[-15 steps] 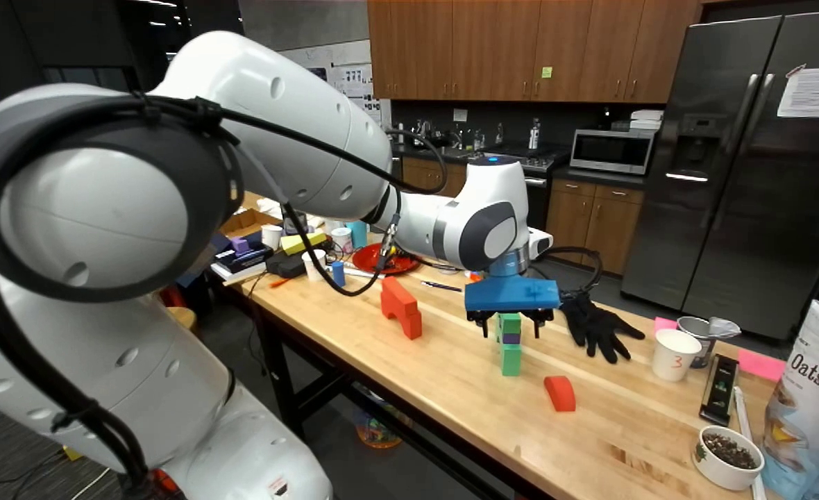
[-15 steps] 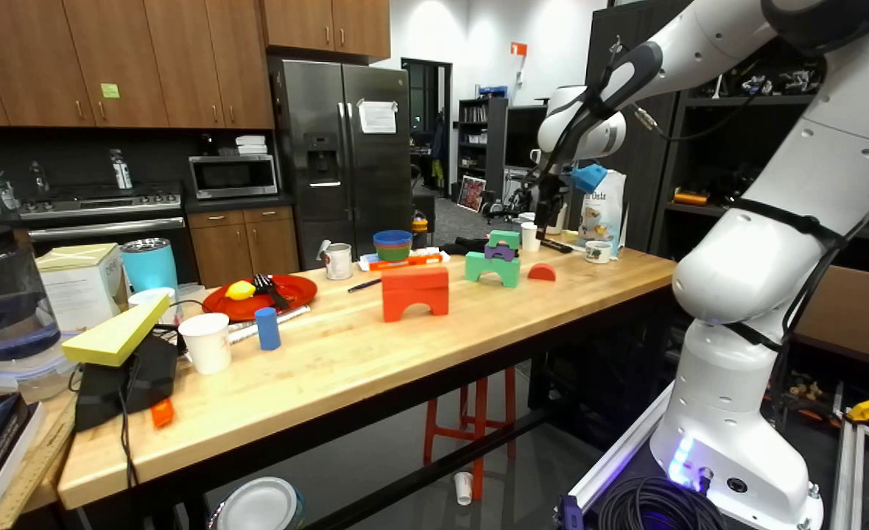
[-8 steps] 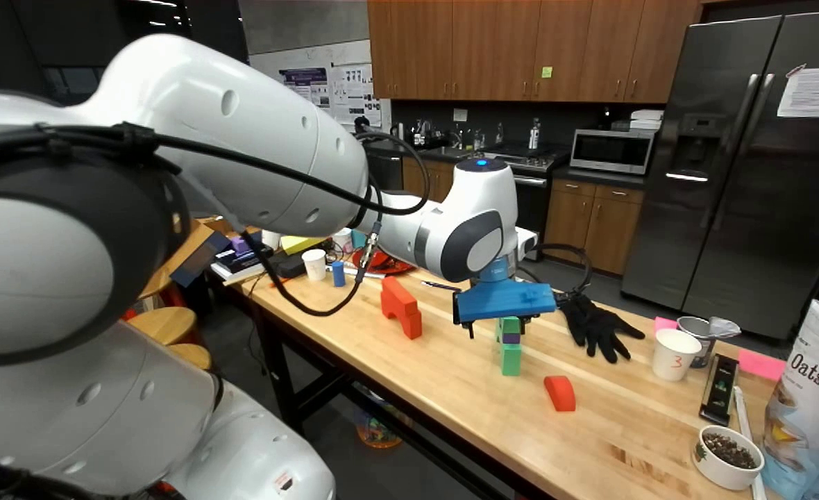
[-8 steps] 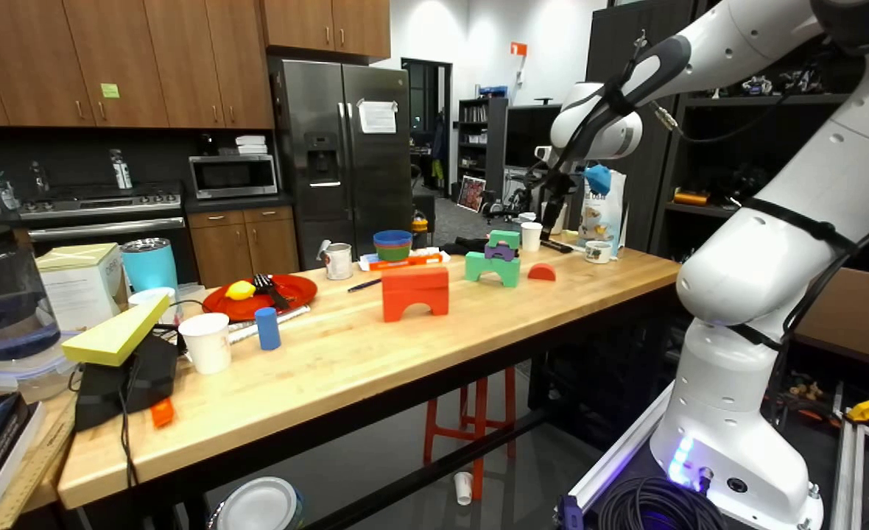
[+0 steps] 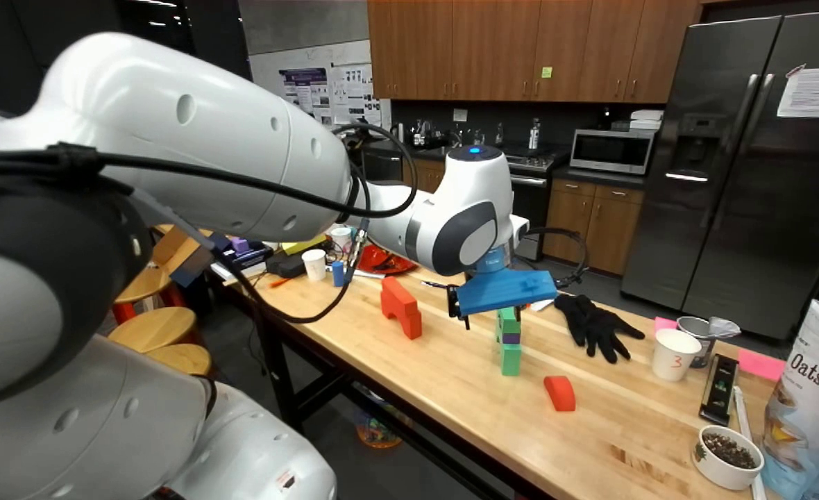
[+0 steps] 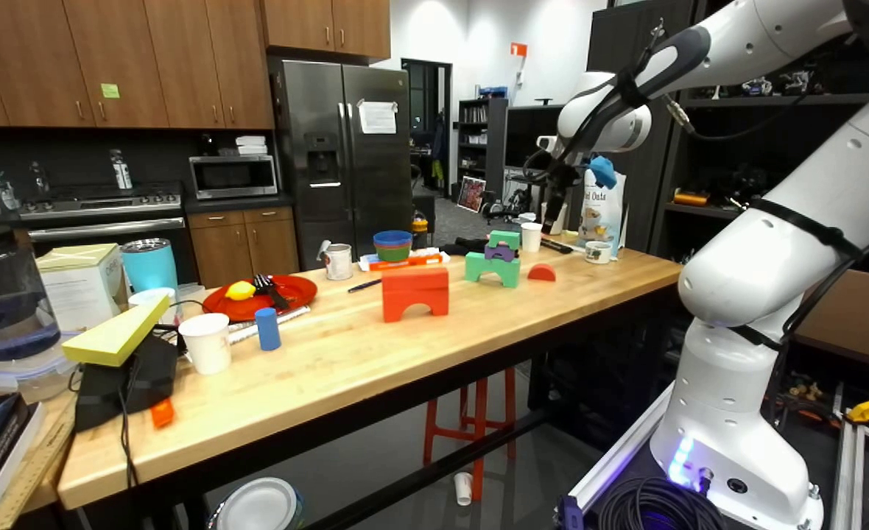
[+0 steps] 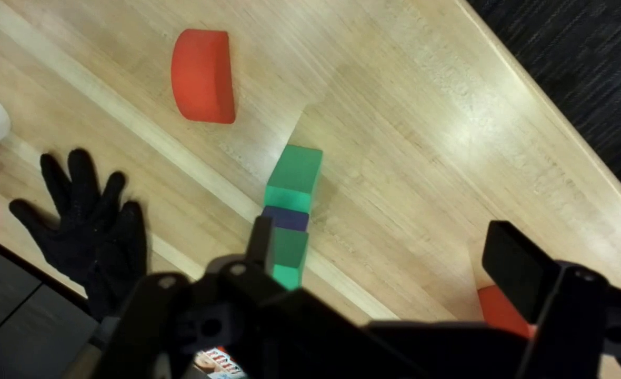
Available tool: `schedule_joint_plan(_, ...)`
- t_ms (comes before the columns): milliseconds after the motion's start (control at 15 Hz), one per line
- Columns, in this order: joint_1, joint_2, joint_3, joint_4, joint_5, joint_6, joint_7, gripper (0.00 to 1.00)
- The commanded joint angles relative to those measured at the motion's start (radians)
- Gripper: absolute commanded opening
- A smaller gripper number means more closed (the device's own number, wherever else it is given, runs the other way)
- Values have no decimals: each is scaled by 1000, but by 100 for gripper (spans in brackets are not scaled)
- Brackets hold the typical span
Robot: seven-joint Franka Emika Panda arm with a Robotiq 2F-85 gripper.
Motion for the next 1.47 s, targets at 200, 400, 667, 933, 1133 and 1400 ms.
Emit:
schedule_joint_plan(200, 77, -62, 4, 39, 45, -113, -95, 100)
schedule_joint_plan(400, 90, -50, 33, 100, 19, -190, -120, 100)
schedule_joint_plan(667, 97, 0, 80, 235, -19, -314, -143, 100)
schedule_joint_plan(933, 114, 104, 125, 444, -58, -445, -182, 100)
schedule_joint_plan(1133, 124, 219, 169, 633, -90, -526, -192, 100)
schedule_joint_plan(1400, 131, 381, 228, 875, -128, -627, -201, 100)
